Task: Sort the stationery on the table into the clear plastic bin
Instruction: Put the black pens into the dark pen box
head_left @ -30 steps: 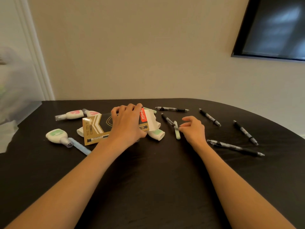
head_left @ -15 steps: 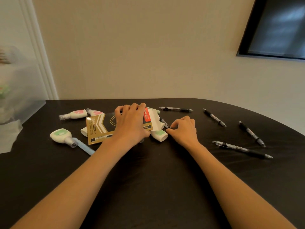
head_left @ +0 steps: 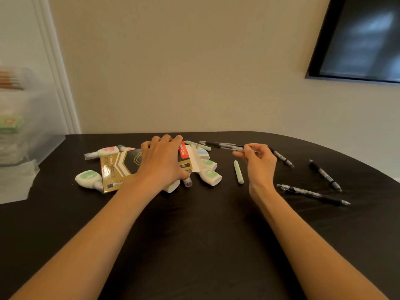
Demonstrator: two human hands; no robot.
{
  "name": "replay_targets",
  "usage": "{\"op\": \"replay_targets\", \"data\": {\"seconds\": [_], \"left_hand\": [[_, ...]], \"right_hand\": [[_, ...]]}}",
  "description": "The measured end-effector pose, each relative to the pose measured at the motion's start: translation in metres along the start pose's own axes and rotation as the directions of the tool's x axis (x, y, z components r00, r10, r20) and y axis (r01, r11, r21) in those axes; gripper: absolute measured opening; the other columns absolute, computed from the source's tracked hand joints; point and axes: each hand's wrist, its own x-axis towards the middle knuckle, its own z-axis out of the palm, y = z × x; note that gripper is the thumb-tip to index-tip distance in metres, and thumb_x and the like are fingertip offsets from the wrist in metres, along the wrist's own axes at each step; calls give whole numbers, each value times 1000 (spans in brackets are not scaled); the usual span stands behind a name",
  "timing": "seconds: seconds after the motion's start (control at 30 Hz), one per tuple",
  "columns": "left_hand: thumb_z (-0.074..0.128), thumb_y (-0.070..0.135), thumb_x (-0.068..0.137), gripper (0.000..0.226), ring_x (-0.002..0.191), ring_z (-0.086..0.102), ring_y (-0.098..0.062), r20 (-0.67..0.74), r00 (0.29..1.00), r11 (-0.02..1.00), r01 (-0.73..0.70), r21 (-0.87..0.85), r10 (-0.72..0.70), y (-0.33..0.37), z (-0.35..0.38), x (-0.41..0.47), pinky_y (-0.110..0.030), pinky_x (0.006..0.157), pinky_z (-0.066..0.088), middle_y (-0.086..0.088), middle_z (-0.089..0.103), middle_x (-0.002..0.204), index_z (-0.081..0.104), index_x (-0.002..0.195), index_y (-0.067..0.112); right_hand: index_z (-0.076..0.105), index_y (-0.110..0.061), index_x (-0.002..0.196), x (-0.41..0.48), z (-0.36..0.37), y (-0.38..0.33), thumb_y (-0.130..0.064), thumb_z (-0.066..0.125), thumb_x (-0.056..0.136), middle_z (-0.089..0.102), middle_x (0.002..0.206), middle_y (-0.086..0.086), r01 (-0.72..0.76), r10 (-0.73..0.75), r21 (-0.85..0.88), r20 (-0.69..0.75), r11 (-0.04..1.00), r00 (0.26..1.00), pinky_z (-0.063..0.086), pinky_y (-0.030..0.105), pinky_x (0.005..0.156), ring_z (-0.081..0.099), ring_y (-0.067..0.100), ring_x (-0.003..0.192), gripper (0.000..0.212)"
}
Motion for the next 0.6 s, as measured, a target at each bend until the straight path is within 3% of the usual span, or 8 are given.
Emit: {"op": "replay_targets", "data": {"seconds": [0.07,0.13,0.33,0.6], "left_hand": [[71,47,74,91,132,30,-24,32,999,1000,15,-19,-15,-10,-4,-6,-39,106,25,-3,35,144,21,145,22],[71,46,75,90,132,31,-24,55,998,999,37,-18,-36,-24,-7,-16,-40,106,27,-3,36,143,21,146,21],[72,47,74,90,135,31,-24,128,988,996,87,13,-88,-54,-10,-38,-40,107,28,-2,34,147,22,146,23],[73,45,73,89,133,33,-23,123,987,970,126,-208,-102,-82,-22,-58,-39,103,31,-1,37,145,26,145,26]], "right_hand": [[57,-17,88,-8,2,-8,-8,50,94,65,84,2,-101,88,167,84,981,993,52,25,85,67,12,75,13],[59,-14,89,-19,8,-15,-7,49,94,65,85,4,-170,135,220,166,961,977,53,25,84,66,11,72,13],[60,-9,99,-51,32,-19,-9,49,95,65,86,3,-213,153,170,309,962,938,55,23,79,66,7,73,12],[60,-11,98,-77,53,-24,-8,46,96,67,87,5,-257,171,216,350,942,921,54,26,84,66,9,77,14]]}}
